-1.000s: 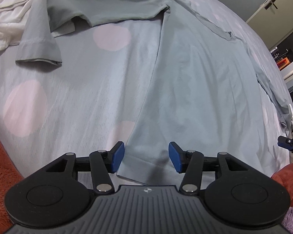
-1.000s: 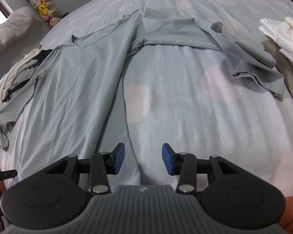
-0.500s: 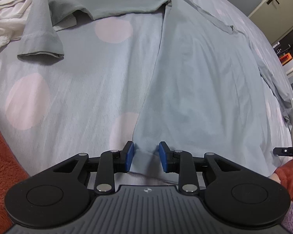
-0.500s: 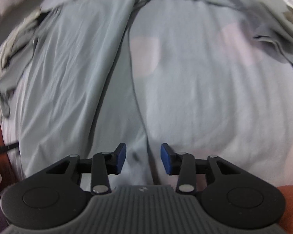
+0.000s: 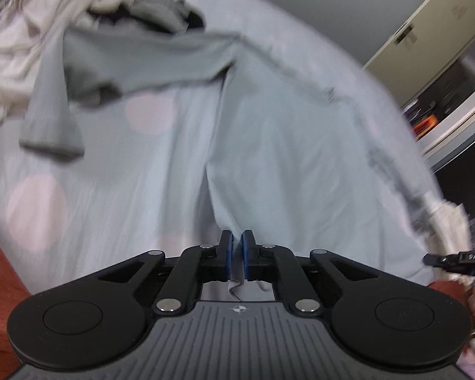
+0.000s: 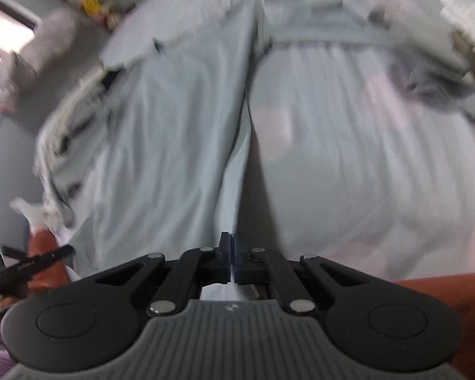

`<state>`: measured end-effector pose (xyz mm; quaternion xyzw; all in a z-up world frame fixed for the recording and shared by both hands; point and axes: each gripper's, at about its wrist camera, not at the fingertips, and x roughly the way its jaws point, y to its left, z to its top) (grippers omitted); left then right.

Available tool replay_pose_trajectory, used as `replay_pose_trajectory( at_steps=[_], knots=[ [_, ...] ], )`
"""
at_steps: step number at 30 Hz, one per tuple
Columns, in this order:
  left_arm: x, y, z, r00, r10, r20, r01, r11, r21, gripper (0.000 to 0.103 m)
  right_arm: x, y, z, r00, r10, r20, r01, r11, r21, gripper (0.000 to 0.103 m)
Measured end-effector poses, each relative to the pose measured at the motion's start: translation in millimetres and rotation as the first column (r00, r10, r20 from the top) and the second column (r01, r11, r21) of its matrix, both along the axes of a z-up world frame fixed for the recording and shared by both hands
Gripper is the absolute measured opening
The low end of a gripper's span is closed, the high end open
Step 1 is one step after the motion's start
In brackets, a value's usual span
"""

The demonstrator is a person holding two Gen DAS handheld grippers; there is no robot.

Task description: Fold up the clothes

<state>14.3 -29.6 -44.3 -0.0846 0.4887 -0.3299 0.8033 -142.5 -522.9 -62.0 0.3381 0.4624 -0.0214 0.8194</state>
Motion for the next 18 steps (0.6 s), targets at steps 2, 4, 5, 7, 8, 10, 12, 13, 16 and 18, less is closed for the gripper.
replay_pose_trajectory(
  at_steps=[2,4,5,7,8,10,12,13,16,18],
  knots=[
    [0,3,14,1.0,0.008,0.018,-0.008,1.0,-0.018,0.004,-12,-7,18,0.998,-0.04,0.038,0.039,0.999,0.011,0.002],
    [-1,6,27,0.999,0.016,0.033,-0.015,0.999,-0.031,0.004,-24,-12,29,0.997,-0.063,0.047,0.063,0.998,0.014,0.002],
    [-1,8,29,0.999,0.02,0.036,-0.019,1.0,-0.024,0.004,-30,-14,34,0.996,-0.075,0.052,0.074,0.997,0.015,0.002],
    [-1,10,27,0.999,0.028,0.028,-0.028,1.0,0.004,0.004,-39,-16,34,0.996,-0.083,0.027,0.083,0.997,-0.006,0.002],
    [-1,12,23,0.999,0.032,0.015,-0.032,0.999,0.016,0.004,-42,-15,30,0.997,-0.083,0.004,0.083,0.996,-0.018,0.002],
    [-1,12,12,1.0,0.03,-0.001,-0.029,0.998,0.062,0.004,-48,-16,21,0.996,-0.088,-0.029,0.087,0.996,-0.028,0.0],
    [-1,10,1,1.0,0.022,-0.012,-0.021,0.993,0.116,0.004,-50,-13,9,0.995,-0.083,-0.059,0.079,0.995,-0.056,0.0],
    [0,9,-6,1.0,0.018,-0.019,-0.015,0.99,0.139,0.004,-51,-12,4,0.995,-0.076,-0.07,0.072,0.995,-0.068,0.0],
    [0,10,-23,0.999,0.02,-0.051,-0.01,0.984,0.18,0.004,-48,-10,-3,0.995,-0.057,-0.08,0.049,0.994,-0.098,0.0],
    [0,11,-31,0.997,0.026,-0.069,-0.012,0.979,0.202,0.005,-45,-9,-2,0.996,-0.039,-0.081,0.029,0.992,-0.121,0.0]
  ],
)
